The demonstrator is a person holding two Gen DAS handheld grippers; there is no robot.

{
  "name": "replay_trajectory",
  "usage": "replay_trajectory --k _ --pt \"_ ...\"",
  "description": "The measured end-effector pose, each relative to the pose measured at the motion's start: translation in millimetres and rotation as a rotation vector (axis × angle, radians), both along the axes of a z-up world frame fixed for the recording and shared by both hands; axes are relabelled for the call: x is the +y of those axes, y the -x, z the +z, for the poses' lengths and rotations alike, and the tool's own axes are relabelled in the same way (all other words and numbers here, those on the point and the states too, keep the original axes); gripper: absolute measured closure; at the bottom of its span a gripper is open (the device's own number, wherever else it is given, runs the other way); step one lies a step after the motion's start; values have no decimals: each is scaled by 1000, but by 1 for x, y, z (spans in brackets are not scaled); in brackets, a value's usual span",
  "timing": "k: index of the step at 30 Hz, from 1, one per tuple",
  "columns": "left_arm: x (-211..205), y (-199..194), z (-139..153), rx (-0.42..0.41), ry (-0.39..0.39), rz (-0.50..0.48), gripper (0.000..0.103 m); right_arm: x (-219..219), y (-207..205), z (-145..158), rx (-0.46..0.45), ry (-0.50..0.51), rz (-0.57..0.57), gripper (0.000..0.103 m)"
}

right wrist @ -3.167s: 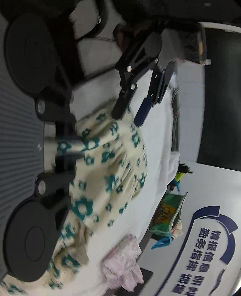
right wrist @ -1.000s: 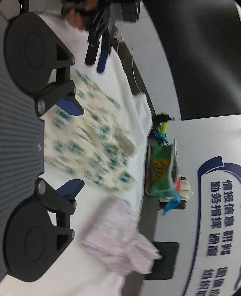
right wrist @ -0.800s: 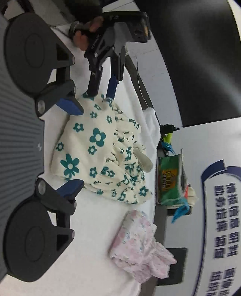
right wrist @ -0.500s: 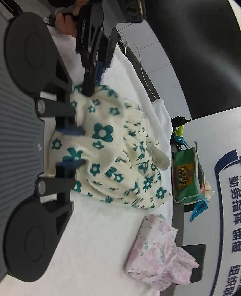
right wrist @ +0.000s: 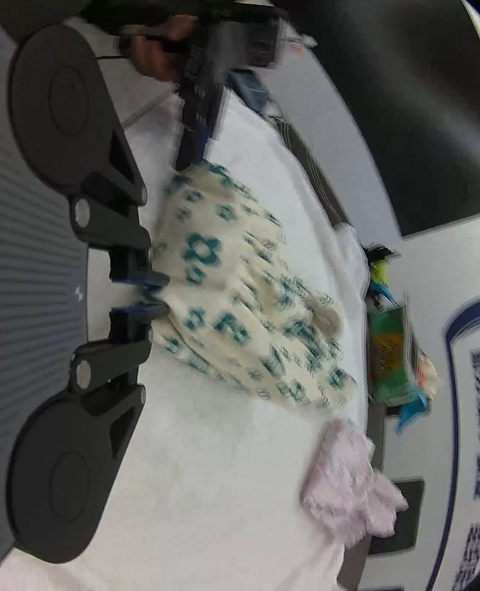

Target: Fold clothes

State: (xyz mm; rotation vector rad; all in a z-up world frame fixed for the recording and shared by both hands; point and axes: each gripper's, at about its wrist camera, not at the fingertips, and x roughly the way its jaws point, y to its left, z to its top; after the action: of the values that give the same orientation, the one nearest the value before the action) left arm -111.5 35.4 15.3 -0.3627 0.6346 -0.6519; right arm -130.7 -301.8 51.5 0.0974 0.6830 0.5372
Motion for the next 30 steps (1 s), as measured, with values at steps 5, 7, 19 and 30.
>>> replay_trajectory --k 5,7,19,30 --pt "9 -30 10 53 22 177 31 -11 -23 13 -101 -50 -59 35" --pt "1 -54 4 149 0 215 35 -7 -47 8 -79 -94 -58 35" --pt "-34 -65 21 15 -39 185 98 23 -62 13 -150 -84 93 101" --pt "-33 -81 0 9 -102 234 40 37 -110 -30 -19 0 34 75"
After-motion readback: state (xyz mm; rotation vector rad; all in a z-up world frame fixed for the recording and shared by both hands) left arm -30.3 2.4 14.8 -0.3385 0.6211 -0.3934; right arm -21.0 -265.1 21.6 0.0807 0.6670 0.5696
